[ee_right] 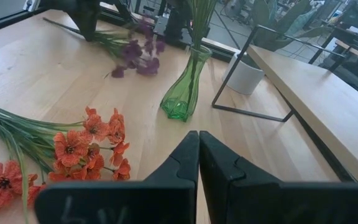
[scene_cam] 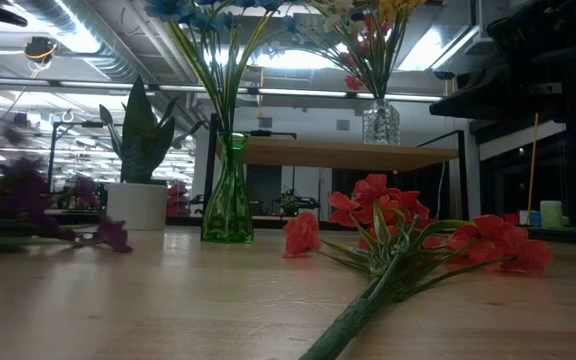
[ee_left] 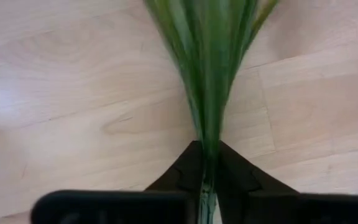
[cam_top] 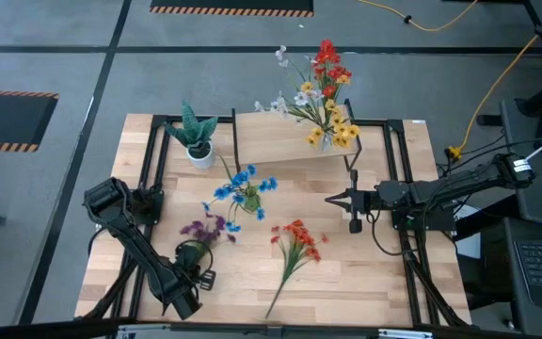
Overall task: Pick and place flowers into a vace then onto a shelf
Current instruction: Put the purple flowers into the green transparent vase
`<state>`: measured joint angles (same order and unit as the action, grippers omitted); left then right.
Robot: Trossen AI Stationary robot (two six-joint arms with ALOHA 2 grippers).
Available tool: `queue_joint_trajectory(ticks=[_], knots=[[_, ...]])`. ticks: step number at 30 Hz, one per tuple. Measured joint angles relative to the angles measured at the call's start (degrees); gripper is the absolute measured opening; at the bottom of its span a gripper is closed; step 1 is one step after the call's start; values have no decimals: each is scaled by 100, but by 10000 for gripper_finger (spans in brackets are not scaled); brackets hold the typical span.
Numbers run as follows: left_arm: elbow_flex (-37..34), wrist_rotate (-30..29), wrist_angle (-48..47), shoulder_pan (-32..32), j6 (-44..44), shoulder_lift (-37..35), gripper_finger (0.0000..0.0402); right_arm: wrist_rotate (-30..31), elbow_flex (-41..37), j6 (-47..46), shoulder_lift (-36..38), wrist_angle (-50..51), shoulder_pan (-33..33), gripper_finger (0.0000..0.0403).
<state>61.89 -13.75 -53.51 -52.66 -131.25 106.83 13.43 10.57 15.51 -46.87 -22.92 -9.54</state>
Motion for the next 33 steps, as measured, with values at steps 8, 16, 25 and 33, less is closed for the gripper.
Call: queue_joint_trajectory(ticks=[8, 16, 25, 33], knots=[[11, -366, 94, -37, 285, 0, 11, 0, 0, 0, 0, -2, 0, 16], [218, -1623, 313, -1, 1160, 33, 10, 0, 0, 0, 1, -2, -1, 16], [443, -2738, 599, 37, 2108, 26, 9, 0, 0, 0, 2, 0, -2, 16], [457, -2875, 1556, 42, 3398, 17, 8, 0, 0, -1, 1, 0, -2, 16]])
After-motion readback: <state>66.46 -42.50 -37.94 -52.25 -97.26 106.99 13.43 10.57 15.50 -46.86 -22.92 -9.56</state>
